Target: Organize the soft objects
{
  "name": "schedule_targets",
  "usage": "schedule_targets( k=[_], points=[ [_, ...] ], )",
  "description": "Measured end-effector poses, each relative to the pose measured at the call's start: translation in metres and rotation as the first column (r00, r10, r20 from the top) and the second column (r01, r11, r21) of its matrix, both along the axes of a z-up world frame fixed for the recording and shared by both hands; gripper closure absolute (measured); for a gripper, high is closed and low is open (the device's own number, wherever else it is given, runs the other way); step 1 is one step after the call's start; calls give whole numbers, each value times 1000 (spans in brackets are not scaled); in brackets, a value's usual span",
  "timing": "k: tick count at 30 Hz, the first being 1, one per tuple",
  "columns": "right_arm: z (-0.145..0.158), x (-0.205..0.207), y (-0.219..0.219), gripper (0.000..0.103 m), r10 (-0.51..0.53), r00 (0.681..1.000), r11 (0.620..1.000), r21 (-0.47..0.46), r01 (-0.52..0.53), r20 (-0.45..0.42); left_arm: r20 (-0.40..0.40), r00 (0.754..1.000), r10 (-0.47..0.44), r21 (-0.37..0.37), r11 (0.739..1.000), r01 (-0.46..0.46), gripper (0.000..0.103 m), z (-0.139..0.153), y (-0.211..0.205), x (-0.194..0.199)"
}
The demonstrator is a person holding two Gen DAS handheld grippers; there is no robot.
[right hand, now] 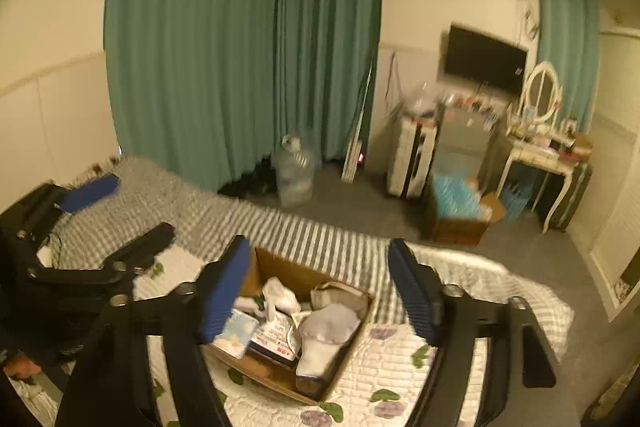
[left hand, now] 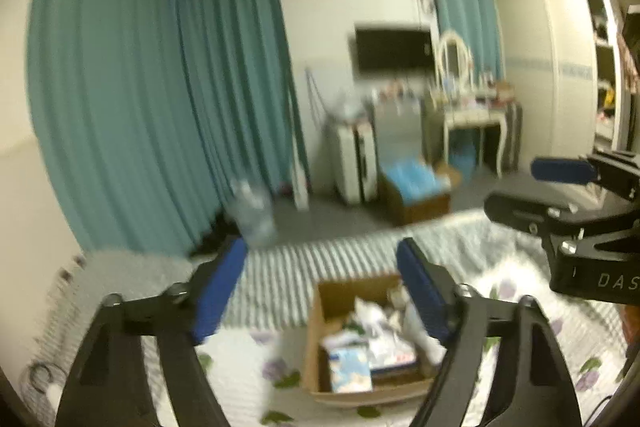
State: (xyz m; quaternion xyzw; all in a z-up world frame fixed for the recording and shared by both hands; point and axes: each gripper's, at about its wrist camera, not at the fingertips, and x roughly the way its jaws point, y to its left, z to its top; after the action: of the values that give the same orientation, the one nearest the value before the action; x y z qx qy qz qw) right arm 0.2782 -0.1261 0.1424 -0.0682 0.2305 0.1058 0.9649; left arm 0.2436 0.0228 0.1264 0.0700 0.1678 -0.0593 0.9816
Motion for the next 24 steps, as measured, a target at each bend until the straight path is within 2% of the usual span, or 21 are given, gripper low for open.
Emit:
schedule_targets(
  k=[3,6,11,14,19,24],
  points=[
    [34,-44,-5,14,-18,998,1000,-6,19,56,80,997,-9,-17,1000,10,17,40,6,-44],
    [56,-87,-6,1,-12,993,999,-31,16,115,156,988,7,-15,1000,-5,5,64,11,-84],
    [70,-153,-7,0,-24,976,999,-29,31,215,272,962,18,26,999,-26,0,74,15,-139],
    [66,-173,-7,0,-30,970,999,-31,39,239,278,958,68,-3,998,-70,0,64,22,-151],
    [37,-183,-12,0,-55,967,998,14,53,249,273,955,114,-120,989,-84,0,25,35,-155],
    [-30,-167,-20,0,-116,962,990,102,93,246,199,970,142,-209,973,-99,0,-34,47,-142]
  ],
)
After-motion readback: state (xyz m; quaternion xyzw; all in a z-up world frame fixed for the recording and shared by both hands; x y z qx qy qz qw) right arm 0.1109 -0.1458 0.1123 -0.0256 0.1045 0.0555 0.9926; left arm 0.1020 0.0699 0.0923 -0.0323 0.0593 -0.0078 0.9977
